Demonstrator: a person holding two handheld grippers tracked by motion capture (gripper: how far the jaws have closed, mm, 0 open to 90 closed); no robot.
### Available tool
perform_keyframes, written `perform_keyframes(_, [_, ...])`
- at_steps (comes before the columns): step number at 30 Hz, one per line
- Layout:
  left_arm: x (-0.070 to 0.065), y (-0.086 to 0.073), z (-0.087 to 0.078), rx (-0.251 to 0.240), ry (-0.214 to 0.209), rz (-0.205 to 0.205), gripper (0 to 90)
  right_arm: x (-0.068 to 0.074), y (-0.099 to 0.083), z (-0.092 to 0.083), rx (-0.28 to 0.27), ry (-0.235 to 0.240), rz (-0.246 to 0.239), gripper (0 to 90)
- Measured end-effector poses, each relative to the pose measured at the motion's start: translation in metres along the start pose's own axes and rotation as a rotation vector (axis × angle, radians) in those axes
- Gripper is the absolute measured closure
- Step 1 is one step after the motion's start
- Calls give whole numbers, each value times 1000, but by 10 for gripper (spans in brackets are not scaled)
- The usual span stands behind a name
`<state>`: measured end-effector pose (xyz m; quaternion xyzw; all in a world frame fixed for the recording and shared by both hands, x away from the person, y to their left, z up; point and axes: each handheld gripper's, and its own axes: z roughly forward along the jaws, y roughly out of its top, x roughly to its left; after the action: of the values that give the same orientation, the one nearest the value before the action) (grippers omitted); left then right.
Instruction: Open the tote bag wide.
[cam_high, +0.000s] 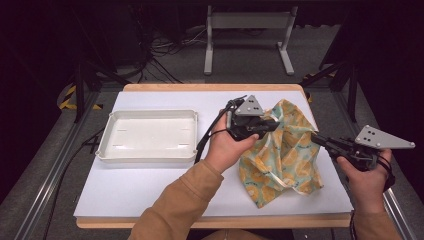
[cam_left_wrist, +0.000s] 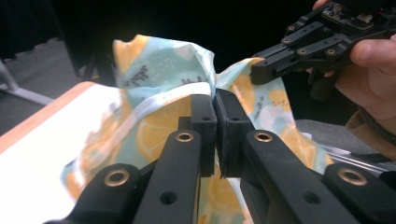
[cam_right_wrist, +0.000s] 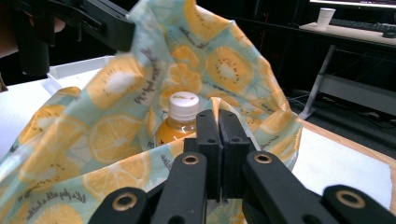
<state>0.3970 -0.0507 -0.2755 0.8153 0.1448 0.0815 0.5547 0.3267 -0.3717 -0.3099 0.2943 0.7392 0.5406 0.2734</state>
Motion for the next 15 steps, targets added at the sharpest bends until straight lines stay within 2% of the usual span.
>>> perform_keyframes(1, [0, 0, 0, 0, 0, 0, 871, 0, 0, 0, 0, 0, 0, 887])
perform_keyframes(8, [15, -10, -31, -10, 46, -16, 871, 0, 6, 5, -24, 17, -5, 884])
perform_keyframes(14, [25, -19, -45, -7, 79, -36, 871, -1, 5, 5, -30, 1, -4, 885])
perform_keyframes(15, [32, -22, -49, -7, 95, -54, 872, -2, 5, 4, -33, 1, -2, 885])
